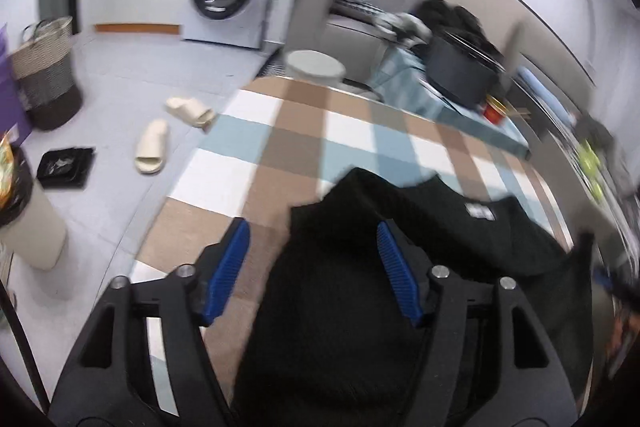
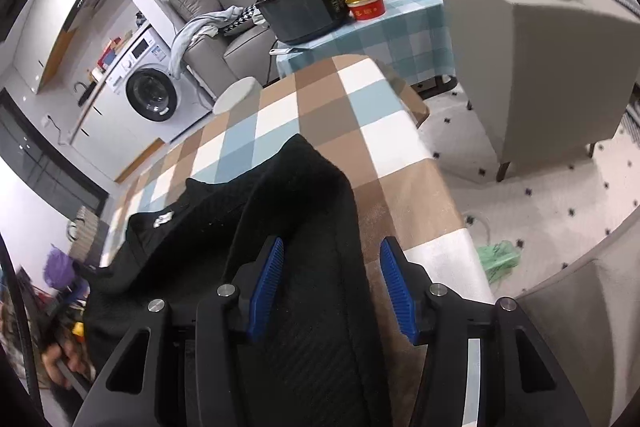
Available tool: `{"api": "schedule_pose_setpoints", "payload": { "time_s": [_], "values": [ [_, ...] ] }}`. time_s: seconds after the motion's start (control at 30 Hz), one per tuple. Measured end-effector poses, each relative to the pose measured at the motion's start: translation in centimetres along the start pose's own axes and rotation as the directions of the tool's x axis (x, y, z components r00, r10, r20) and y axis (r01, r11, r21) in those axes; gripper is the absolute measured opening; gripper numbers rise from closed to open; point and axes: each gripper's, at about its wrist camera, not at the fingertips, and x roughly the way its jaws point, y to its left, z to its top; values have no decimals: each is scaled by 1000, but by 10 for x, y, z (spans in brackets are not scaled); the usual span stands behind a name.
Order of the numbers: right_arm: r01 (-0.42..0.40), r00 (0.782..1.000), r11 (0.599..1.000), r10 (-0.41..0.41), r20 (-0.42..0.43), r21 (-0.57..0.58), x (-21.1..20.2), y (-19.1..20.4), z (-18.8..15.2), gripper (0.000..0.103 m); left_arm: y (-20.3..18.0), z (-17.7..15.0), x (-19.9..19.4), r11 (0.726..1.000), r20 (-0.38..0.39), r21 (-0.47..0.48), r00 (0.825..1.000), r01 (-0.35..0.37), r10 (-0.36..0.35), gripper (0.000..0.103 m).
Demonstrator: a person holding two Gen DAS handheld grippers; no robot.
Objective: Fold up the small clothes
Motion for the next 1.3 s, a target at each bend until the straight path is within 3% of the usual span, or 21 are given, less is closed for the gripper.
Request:
{"api": "schedule_pose_setpoints", "payload": {
  "time_s": [0.13,0.37,0.63,0.67,0.7,0.73,0.8,1.0,1.03,1.1,1.17,1.23,1.3],
  "values": [
    [11,1000,999,-11,-3,-32,-2,1,-4,52,6,-6,11,1000,-63,-2,998,6,-6,63],
    [43,999,996,-45,-26,-73,10,1,0,52,6,-17,20,999,-97,48,995,9,-4,65],
    [21,999,992,-24,-21,-128,14,19,5,55,-31,-11,35,979,-85,204,996,22,-5,64],
    [19,999,991,-23,-23,-132,14,19,5,55,-34,-9,39,977,-95,212,996,19,1,55],
    [20,999,991,-24,-27,-131,15,19,5,56,-36,-9,43,976,-104,217,995,19,4,32],
    [22,999,991,-27,-31,-129,15,19,4,56,-38,-9,48,975,-115,223,993,12,15,22],
    [26,999,992,-30,-37,-121,16,17,3,56,-35,-8,49,979,-126,200,992,36,-11,10],
    [26,999,994,-30,-37,-104,13,12,3,56,-11,3,13,986,-22,89,990,143,-142,9],
    [26,999,994,-30,-38,-102,14,11,4,56,-5,5,7,988,6,63,990,141,-142,9],
    [32,999,995,-36,-39,-97,16,10,5,56,8,8,4,997,35,30,996,75,-76,7],
    [26,999,996,-30,-44,-90,16,10,5,56,24,10,11,1000,14,-25,1000,8,-7,7],
    [23,999,996,-27,-44,-89,14,12,4,56,38,10,17,997,-27,-79,1000,-4,2,7],
    [-10,999,996,6,-52,-88,10,16,2,56,40,8,17,997,-35,-72,999,-3,0,7]
  ]
}}
